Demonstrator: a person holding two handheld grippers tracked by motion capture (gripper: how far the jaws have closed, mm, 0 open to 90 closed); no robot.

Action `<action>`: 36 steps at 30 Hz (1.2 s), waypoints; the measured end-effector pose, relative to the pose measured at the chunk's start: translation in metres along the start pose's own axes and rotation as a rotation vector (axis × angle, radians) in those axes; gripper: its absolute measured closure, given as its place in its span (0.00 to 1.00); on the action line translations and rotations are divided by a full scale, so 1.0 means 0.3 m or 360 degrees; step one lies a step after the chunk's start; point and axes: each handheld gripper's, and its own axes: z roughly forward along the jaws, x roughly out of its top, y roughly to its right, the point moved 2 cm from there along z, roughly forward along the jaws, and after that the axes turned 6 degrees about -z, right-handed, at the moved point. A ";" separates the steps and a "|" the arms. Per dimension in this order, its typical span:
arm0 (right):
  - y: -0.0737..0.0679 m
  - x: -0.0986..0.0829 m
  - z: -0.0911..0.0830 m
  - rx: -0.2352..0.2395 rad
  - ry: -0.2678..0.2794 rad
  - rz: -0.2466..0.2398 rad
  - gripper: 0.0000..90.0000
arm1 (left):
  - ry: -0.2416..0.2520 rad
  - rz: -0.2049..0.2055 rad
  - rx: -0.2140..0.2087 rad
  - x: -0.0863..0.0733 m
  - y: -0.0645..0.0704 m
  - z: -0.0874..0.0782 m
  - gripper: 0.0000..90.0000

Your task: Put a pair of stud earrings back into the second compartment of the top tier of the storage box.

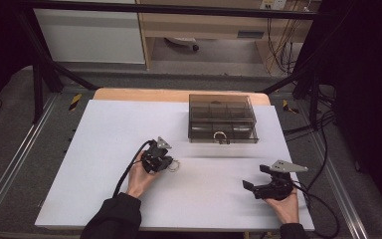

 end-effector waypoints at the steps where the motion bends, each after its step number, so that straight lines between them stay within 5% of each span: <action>1: 0.000 0.000 0.000 0.0000 0.0000 0.0001 0.00 | 0.0001 -0.0001 -0.0003 0.001 0.000 -0.003 0.96; 21: -0.001 0.000 0.000 0.0000 -0.0001 0.0003 0.00 | 0.0118 -0.0053 -0.0070 0.038 0.016 -0.099 0.96; 36: 0.000 0.000 0.000 0.0000 -0.0002 0.0001 0.00 | 0.0179 0.0010 -0.0109 0.131 0.083 -0.158 0.96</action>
